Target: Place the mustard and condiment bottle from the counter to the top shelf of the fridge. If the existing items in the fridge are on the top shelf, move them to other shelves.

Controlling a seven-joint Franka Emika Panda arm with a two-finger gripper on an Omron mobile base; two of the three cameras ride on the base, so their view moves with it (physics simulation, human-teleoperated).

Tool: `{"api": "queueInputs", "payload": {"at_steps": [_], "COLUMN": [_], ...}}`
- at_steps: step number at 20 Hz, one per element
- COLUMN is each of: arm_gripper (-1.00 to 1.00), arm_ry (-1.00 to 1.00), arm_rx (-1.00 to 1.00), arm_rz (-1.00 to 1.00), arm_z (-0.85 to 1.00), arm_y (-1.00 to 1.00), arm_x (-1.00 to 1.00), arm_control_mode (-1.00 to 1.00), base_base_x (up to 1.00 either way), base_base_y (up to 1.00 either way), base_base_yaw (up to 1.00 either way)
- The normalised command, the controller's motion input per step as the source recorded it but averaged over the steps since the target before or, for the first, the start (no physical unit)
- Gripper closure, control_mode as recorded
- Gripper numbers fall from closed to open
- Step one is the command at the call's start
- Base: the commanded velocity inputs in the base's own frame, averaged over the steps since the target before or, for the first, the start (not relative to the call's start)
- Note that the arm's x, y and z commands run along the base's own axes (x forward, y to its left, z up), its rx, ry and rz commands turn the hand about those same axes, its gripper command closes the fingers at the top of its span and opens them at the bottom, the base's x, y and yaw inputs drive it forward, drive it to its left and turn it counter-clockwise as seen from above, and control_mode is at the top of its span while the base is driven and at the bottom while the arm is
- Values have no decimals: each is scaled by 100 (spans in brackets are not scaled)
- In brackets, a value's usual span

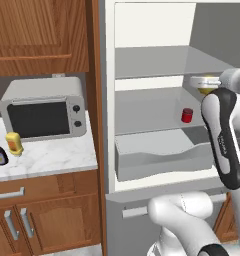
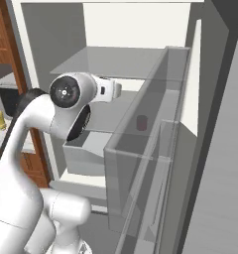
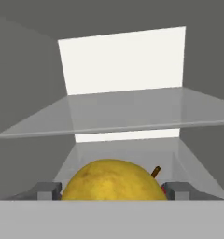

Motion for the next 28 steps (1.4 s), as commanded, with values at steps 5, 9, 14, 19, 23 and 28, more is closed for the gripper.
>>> {"api": "queueInputs", "payload": {"at_steps": [5,9,14,19,23,28], "arm_gripper": [100,100,100,100,100,100], "arm_ry": [36,3,-10,-12,-4,3], "arm_rx": [-4,0,1,1,0,0], "arm_rz": [5,0,0,0,0,0], "arm_z": [-96,-55,-52,-35,-21,-1], "arm_y": [30,30,24,3,0,0], "arm_x": [-68,45,75,86,82,81], "arm_control_mode": [-100,-100,-100,-100,-100,-100], "base_base_x": [0,0,0,0,0,0], "base_base_y": [0,0,0,0,0,0], "base_base_yaw": [0,0,0,0,0,0]}}
